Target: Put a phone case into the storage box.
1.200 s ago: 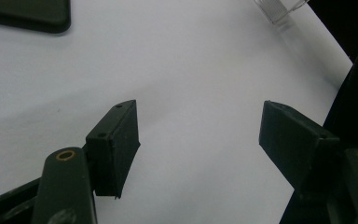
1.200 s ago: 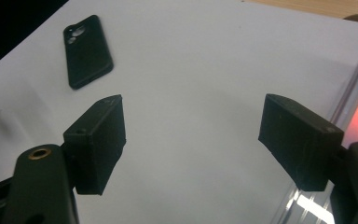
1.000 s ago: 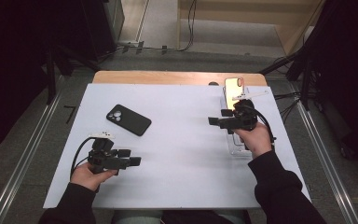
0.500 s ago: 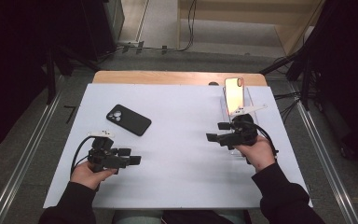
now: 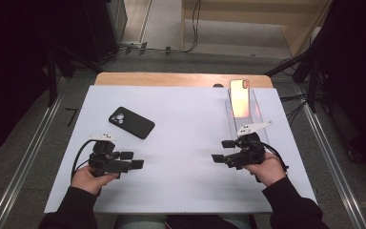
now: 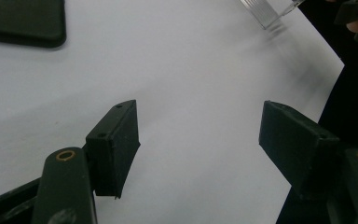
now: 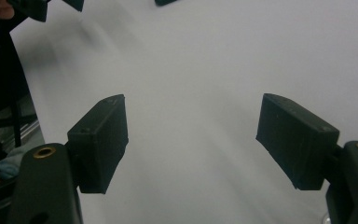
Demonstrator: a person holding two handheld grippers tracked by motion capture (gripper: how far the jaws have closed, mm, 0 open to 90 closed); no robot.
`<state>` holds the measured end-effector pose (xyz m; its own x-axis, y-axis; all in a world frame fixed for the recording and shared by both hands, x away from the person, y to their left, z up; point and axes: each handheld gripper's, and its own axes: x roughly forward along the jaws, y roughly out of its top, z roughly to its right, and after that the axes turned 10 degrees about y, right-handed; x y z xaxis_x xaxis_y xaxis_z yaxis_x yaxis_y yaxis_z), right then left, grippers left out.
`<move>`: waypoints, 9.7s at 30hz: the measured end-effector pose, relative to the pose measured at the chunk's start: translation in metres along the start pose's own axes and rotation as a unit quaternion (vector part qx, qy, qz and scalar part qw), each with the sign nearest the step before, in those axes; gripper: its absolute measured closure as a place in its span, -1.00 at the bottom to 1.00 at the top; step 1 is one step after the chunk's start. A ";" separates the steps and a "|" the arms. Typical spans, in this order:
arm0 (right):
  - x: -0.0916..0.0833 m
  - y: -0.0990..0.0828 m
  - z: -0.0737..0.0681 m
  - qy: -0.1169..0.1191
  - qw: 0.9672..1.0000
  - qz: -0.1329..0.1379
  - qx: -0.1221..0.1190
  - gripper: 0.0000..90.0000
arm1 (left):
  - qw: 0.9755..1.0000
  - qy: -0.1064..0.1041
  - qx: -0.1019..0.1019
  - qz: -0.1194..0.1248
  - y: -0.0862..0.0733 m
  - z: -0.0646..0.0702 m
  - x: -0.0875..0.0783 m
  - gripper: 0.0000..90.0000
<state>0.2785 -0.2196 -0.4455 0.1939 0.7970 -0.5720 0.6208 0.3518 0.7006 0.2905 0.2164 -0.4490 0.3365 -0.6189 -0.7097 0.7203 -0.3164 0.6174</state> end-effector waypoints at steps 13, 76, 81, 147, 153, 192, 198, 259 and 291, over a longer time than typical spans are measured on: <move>-0.005 -0.035 -0.002 0.002 1.000 -0.016 0.006 -0.49 | 1.000 -0.003 0.013 0.003 -0.005 0.005 -0.004 -0.36; 0.061 0.058 -0.010 0.018 0.999 -0.013 -0.034 -1.00 | 0.999 0.022 0.007 0.026 -0.024 -0.001 -0.022 -0.43; 0.072 0.070 -0.008 0.017 0.999 -0.016 -0.036 -1.00 | 0.999 0.024 0.009 0.025 -0.024 -0.002 -0.022 -0.43; 0.226 0.169 0.021 0.015 0.995 -0.072 -0.072 -0.88 | 0.999 0.027 0.020 0.021 -0.024 -0.002 -0.019 -0.40; 0.239 0.172 0.022 0.020 0.994 -0.078 -0.077 -0.88 | 0.999 0.026 0.021 0.020 -0.024 -0.003 -0.019 -0.40; 0.287 0.163 0.012 -0.062 0.977 -0.150 -0.136 -0.80 | 0.999 0.028 0.015 0.021 -0.023 -0.003 -0.019 -0.39; 0.288 0.163 0.010 -0.070 0.978 -0.150 -0.131 -0.77 | 0.999 0.029 0.015 0.021 -0.024 -0.004 -0.020 -0.39; 0.142 0.131 0.003 -0.039 0.995 -0.073 -0.053 -0.57 | 0.999 0.022 -0.042 0.018 -0.006 0.002 -0.009 -0.43; 0.085 0.050 -0.031 -0.075 0.996 -0.023 0.028 -0.60 | 0.998 -0.004 -0.057 -0.005 0.025 0.029 0.009 -0.40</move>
<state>0.3028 -0.1194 -0.4458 0.2735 0.6964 -0.6635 0.6728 0.3545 0.6493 0.2937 0.1821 -0.4297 0.3249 -0.6226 -0.7119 0.7875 -0.2388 0.5682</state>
